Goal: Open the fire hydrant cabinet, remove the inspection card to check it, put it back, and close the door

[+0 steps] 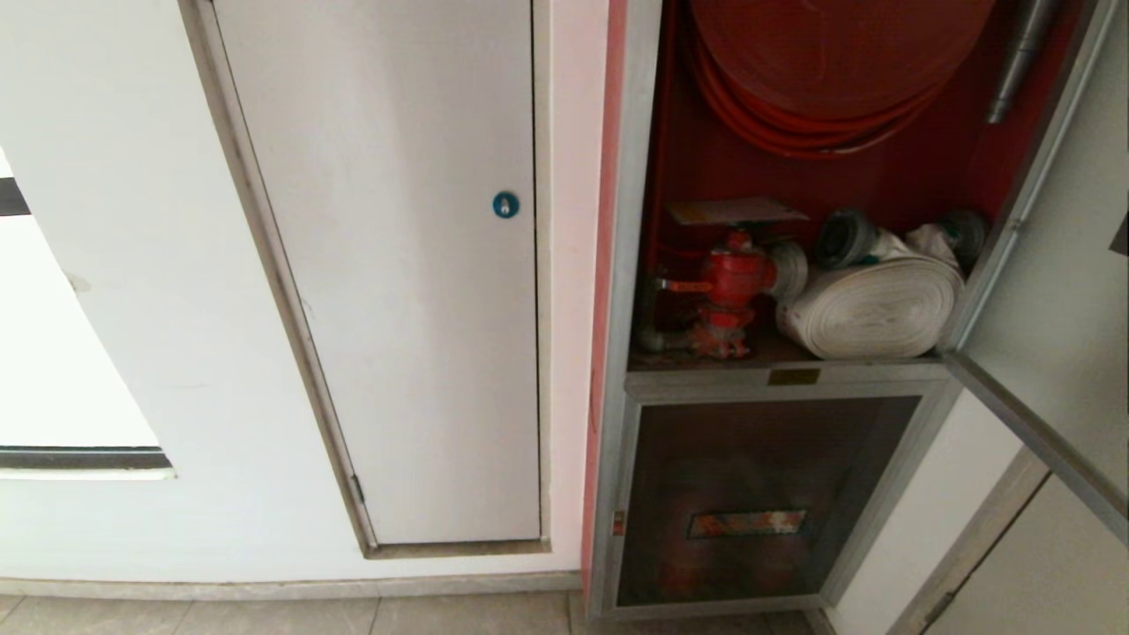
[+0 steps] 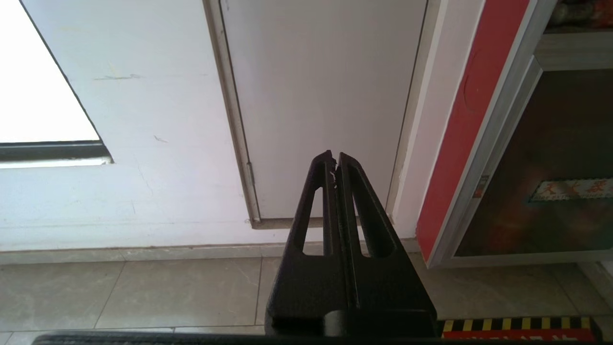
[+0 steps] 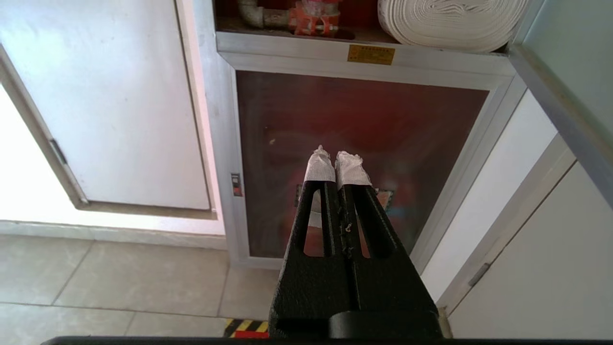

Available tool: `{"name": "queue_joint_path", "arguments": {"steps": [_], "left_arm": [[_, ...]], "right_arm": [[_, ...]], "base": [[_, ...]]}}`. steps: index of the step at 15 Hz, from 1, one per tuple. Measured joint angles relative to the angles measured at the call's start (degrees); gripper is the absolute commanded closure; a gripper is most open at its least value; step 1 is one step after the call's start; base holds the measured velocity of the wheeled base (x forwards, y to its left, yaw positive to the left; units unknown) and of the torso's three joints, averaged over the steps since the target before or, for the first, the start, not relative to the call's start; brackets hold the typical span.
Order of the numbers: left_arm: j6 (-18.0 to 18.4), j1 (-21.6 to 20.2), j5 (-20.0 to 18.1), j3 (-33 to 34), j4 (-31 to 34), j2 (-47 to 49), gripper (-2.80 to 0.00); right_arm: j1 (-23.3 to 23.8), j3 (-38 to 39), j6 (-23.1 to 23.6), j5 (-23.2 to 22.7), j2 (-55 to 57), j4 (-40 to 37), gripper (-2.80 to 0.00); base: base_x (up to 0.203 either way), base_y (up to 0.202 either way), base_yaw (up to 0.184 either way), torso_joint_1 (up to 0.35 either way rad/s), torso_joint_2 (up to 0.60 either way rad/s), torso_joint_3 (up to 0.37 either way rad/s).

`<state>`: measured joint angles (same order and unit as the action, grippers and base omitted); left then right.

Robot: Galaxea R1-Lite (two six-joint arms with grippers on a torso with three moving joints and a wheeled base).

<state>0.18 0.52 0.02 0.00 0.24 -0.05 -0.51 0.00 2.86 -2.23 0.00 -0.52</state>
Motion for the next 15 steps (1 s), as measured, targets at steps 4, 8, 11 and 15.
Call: {"name": "queue_joint_path", "arguments": {"steps": [4,8,11,15], "left_arm": [[0.0,0.0,0.0,0.0,0.0,0.0,0.00],[0.0,0.0,0.0,0.0,0.0,0.0,0.00],[0.0,0.0,0.0,0.0,0.0,0.0,0.00],[0.0,0.0,0.0,0.0,0.0,0.0,0.00]], "right_arm": [[0.0,0.0,-0.3,0.0,0.0,0.1,0.00],[0.0,0.0,-0.3,0.0,0.0,0.1,0.00],[0.0,0.0,-0.3,0.0,0.0,0.1,0.00],[0.0,0.0,-0.3,0.0,0.0,0.1,0.00]], "base": [[0.000,0.000,0.000,0.000,0.00,0.000],[0.000,0.000,0.000,0.000,0.00,0.000],[0.000,0.000,0.000,0.000,0.00,0.000],[0.000,0.000,0.000,0.000,0.00,0.000]]}}
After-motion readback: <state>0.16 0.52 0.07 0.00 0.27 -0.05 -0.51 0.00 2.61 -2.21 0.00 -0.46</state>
